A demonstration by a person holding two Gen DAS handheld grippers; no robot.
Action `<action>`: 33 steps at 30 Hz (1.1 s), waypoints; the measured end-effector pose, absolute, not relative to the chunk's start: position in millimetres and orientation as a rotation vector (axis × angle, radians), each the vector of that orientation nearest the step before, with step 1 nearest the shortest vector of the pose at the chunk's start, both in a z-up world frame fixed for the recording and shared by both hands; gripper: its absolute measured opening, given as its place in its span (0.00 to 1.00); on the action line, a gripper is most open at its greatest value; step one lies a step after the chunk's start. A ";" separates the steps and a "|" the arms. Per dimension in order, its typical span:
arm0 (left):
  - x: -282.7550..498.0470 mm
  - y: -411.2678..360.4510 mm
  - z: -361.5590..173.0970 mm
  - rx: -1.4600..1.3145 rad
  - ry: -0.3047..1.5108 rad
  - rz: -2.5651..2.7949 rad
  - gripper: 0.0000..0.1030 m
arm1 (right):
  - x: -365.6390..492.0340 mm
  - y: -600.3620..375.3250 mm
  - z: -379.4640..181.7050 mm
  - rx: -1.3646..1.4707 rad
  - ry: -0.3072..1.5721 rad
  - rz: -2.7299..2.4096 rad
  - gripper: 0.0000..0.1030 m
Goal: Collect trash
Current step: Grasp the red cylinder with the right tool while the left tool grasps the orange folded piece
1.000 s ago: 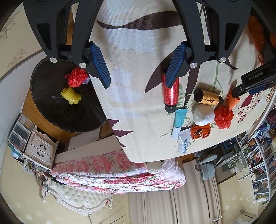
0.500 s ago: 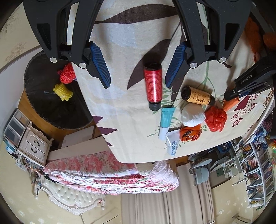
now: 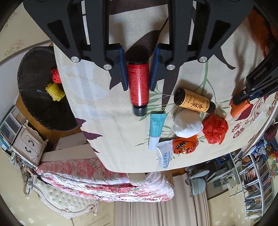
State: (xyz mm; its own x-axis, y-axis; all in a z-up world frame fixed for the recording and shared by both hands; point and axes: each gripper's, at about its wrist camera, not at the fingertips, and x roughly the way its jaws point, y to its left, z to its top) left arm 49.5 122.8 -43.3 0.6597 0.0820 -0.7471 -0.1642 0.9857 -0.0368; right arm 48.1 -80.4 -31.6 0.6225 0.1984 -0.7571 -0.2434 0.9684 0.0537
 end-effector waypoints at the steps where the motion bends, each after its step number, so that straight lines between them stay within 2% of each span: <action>1: 49.0 122.8 -43.1 -0.103 0.837 0.141 0.23 | 46.9 -80.3 -31.9 -0.059 0.859 0.254 0.23; 15: 31.3 101.9 -28.9 -0.096 0.787 0.115 0.23 | 22.3 -97.9 -21.1 -0.027 0.816 0.230 0.23; 33: 38.8 18.4 -3.4 -0.035 0.720 -0.043 0.23 | 9.8 -164.2 4.3 0.030 0.729 0.104 0.23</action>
